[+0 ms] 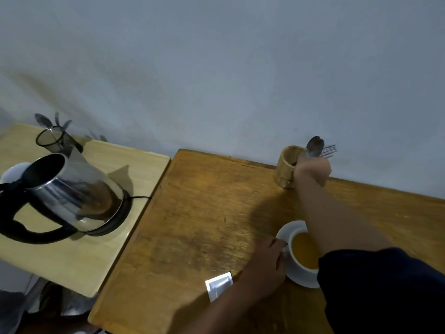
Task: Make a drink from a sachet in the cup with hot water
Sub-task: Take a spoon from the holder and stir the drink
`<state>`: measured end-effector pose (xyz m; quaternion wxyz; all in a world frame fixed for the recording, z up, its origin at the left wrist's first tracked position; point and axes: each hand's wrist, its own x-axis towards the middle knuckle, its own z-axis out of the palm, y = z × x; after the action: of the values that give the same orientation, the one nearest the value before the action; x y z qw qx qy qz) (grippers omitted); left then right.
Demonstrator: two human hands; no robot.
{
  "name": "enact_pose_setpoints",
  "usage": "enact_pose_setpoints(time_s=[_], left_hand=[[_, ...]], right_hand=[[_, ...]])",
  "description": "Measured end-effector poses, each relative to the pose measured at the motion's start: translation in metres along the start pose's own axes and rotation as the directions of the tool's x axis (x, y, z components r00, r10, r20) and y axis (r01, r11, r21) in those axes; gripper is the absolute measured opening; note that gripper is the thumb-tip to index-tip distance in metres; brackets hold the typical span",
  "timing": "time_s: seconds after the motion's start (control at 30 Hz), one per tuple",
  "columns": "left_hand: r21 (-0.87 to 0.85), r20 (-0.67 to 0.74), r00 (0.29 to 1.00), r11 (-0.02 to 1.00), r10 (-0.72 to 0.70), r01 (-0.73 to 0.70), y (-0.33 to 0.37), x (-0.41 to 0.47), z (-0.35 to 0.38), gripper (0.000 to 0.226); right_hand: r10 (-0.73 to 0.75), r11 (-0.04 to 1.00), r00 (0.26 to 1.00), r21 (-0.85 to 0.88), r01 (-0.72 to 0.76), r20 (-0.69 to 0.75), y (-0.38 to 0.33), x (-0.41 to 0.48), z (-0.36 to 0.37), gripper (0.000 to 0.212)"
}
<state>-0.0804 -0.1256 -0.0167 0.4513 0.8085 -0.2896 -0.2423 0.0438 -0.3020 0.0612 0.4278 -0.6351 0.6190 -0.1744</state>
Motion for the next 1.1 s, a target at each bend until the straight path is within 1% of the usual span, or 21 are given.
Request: enact_pose_setpoints(time_s=[0.07,0.1,0.23,0.3,0.37,0.4,0.5,0.57,0.6,0.63,0.73,0.8,0.9,1.03,1.1], left_hand=[[-0.013,-0.001,1.000,1.000,0.003,-0.003,-0.001,0.001,0.001,0.030],[-0.016,-0.006,1.000,1.000,0.005,-0.005,-0.001,0.001,0.001,0.030],[-0.038,0.000,1.000,0.999,0.003,-0.003,0.000,-0.001,0.002,0.030],[-0.043,0.006,1.000,0.999,0.006,-0.006,0.002,0.000,0.001,0.029],[-0.042,0.011,1.000,0.999,0.003,-0.003,0.005,0.000,-0.001,0.028],[-0.035,0.015,1.000,0.999,0.003,-0.003,0.007,-0.001,-0.001,0.027],[-0.027,-0.005,1.000,1.000,0.007,-0.007,0.012,-0.004,0.000,0.024],[-0.013,-0.047,0.999,1.000,0.000,-0.001,0.014,-0.005,0.003,0.024],[0.002,-0.067,0.998,1.000,-0.006,0.006,0.015,-0.005,0.004,0.024],[0.018,-0.080,0.997,1.000,-0.006,0.007,0.016,-0.005,0.005,0.023],[0.064,-0.075,0.997,0.998,-0.005,0.010,0.018,-0.004,0.005,0.024],[0.065,-0.074,0.997,0.997,-0.030,0.034,0.018,-0.005,0.005,0.027],[0.023,-0.061,0.994,0.995,-0.093,0.094,0.018,-0.007,0.003,0.027],[-0.039,0.000,0.990,0.989,-0.144,0.144,0.023,-0.006,-0.005,0.026],[-0.051,0.036,0.988,0.987,-0.149,0.151,0.024,-0.004,-0.009,0.029]], right_hand=[[-0.021,0.995,1.000,0.095,0.021,0.001,0.006,-0.003,0.000,0.026],[-0.068,0.990,0.998,0.123,0.067,0.001,0.010,-0.006,0.000,0.023],[-0.306,0.949,0.952,0.079,0.306,-0.007,0.015,-0.015,-0.013,0.024],[-0.420,0.906,0.908,0.061,0.418,0.007,0.009,-0.014,-0.028,0.024],[-0.562,0.827,0.824,0.023,0.562,0.069,0.001,-0.012,-0.047,0.023],[-0.631,0.772,0.768,-0.007,0.636,0.109,-0.004,-0.012,-0.059,0.023],[-0.797,0.543,0.552,-0.110,0.832,0.244,-0.022,-0.015,-0.098,0.020],[-0.847,0.384,0.407,-0.137,0.913,0.341,-0.029,-0.020,-0.124,0.017],[-0.847,0.332,0.357,-0.134,0.934,0.394,-0.029,-0.022,-0.136,0.015],[-0.828,0.305,0.328,-0.126,0.944,0.455,-0.027,-0.025,-0.147,0.015],[-0.664,0.305,0.322,-0.148,0.941,0.675,-0.006,-0.034,-0.176,0.014],[-0.554,0.255,0.337,-0.230,0.939,0.762,0.014,-0.038,-0.185,0.015],[-0.484,0.139,0.384,-0.364,0.921,0.787,0.043,-0.042,-0.193,0.016],[-0.353,0.054,0.404,-0.413,0.909,0.844,0.062,-0.048,-0.200,0.009],[-0.340,0.003,0.417,-0.443,0.897,0.843,0.065,-0.053,-0.199,0.006]])
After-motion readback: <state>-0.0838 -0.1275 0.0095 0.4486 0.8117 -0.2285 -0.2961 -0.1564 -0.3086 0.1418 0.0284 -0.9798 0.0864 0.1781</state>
